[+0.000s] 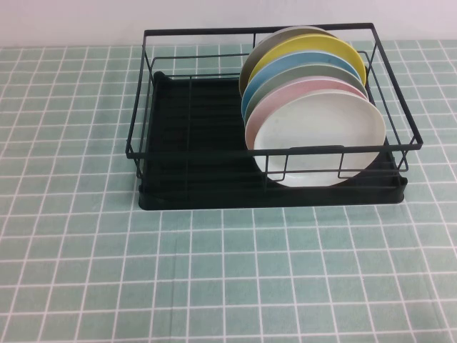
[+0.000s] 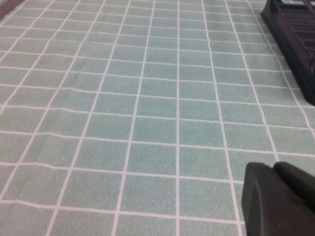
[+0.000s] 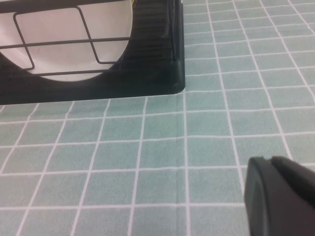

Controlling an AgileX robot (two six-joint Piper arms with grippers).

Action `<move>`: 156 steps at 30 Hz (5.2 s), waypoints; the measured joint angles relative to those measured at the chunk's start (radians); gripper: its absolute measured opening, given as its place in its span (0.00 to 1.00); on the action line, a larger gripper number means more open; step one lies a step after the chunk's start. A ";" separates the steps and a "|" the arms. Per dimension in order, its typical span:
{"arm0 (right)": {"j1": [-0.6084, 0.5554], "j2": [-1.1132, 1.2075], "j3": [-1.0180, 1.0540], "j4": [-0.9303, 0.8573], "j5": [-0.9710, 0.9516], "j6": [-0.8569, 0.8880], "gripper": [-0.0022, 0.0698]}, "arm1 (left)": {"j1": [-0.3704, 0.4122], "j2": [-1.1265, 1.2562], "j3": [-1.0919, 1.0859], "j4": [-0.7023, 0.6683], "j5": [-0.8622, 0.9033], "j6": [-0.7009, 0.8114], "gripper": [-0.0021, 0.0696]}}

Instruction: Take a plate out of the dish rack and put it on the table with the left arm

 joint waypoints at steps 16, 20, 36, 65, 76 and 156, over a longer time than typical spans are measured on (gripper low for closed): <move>0.000 0.000 0.000 0.000 0.000 0.000 0.00 | 0.000 0.000 0.000 0.000 0.000 0.000 0.02; 0.000 0.000 0.000 0.000 0.000 0.000 0.00 | 0.000 0.000 0.000 0.000 0.000 0.000 0.02; 0.000 0.000 0.000 0.002 0.000 0.000 0.00 | 0.000 0.000 0.000 0.000 0.001 0.000 0.02; 0.000 0.000 0.000 0.004 0.000 0.000 0.00 | -0.053 0.093 -0.167 -0.584 0.121 -0.026 0.02; 0.000 0.000 0.000 0.016 0.000 0.000 0.00 | -0.094 0.672 -0.740 -0.727 0.635 0.877 0.02; 0.000 0.000 0.000 0.020 0.000 0.000 0.00 | -0.631 1.985 -1.778 -0.396 0.245 0.979 0.13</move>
